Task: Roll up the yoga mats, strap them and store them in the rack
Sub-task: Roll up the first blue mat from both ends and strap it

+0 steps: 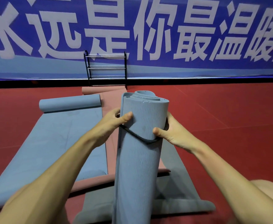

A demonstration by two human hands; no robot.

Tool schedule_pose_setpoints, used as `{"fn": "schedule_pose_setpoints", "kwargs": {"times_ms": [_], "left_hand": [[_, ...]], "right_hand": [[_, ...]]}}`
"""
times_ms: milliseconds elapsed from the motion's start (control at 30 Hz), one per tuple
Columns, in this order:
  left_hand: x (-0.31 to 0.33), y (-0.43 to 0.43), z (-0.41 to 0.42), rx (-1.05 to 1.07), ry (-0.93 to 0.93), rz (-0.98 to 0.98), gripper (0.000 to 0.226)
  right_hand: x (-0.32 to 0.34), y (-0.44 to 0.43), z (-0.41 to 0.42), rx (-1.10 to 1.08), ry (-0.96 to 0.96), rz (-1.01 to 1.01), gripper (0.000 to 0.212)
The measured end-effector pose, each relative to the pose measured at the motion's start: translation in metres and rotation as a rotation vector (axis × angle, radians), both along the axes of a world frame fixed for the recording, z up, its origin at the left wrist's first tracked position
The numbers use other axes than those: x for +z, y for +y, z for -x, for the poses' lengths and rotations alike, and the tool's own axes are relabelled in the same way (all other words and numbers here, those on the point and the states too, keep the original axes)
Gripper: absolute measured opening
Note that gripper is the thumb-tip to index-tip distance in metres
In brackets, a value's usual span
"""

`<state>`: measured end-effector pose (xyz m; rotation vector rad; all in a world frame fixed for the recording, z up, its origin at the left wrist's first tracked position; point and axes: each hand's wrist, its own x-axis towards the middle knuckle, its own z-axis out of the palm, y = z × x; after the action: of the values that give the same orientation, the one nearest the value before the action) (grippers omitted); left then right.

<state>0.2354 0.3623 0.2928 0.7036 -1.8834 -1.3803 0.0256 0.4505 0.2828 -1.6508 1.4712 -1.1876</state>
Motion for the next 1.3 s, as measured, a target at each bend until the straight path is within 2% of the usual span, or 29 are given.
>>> {"fn": "schedule_pose_setpoints", "kwargs": {"times_ms": [67, 133, 300, 400, 533, 633, 733, 767, 833, 900, 1033, 1167, 1233, 1300], "left_hand": [[-0.006, -0.001, -0.001, 0.019, 0.042, -0.041, 0.100], [-0.007, 0.001, -0.004, -0.009, -0.005, -0.026, 0.106], [-0.014, 0.002, -0.009, -0.053, -0.088, -0.039, 0.106], [-0.018, 0.002, -0.007, 0.001, -0.096, -0.053, 0.102], [-0.011, 0.001, -0.008, 0.050, -0.159, -0.023, 0.102], [-0.007, 0.010, -0.005, 0.015, -0.154, -0.007, 0.080], [-0.004, 0.022, 0.000, -0.018, -0.075, -0.006, 0.062], [-0.004, 0.026, 0.001, -0.005, -0.051, -0.013, 0.067], [-0.005, 0.035, 0.002, 0.045, -0.026, -0.023, 0.090], [-0.005, 0.047, 0.005, 0.076, -0.014, -0.008, 0.099], [0.000, 0.071, 0.010, 0.081, 0.001, 0.067, 0.103], [0.004, 0.083, 0.005, -0.011, -0.098, 0.134, 0.115], [0.012, 0.088, 0.000, -0.082, -0.133, 0.117, 0.115], [0.027, 0.089, -0.004, -0.176, -0.129, 0.007, 0.108]], "right_hand": [[-0.005, -0.002, -0.003, 0.002, 0.007, -0.012, 0.128], [-0.007, -0.004, -0.004, -0.004, 0.030, -0.031, 0.131], [-0.009, -0.001, -0.010, -0.023, -0.033, -0.026, 0.129], [-0.011, 0.000, -0.017, -0.057, -0.133, 0.051, 0.132], [-0.005, -0.004, -0.017, -0.063, -0.177, 0.054, 0.138], [-0.004, -0.004, -0.019, -0.054, -0.171, 0.062, 0.139], [-0.004, 0.000, -0.021, -0.101, -0.162, 0.083, 0.134], [-0.003, 0.004, -0.021, -0.115, -0.156, 0.086, 0.129], [-0.001, 0.016, -0.020, -0.137, -0.136, 0.100, 0.115], [0.002, 0.031, -0.015, -0.161, -0.113, 0.132, 0.110], [0.012, 0.059, -0.008, -0.181, -0.011, 0.197, 0.119], [0.020, 0.074, 0.000, -0.088, 0.077, 0.095, 0.130], [0.026, 0.075, 0.005, -0.069, -0.009, 0.007, 0.121], [0.042, 0.075, 0.004, -0.117, -0.166, -0.045, 0.106]]}}
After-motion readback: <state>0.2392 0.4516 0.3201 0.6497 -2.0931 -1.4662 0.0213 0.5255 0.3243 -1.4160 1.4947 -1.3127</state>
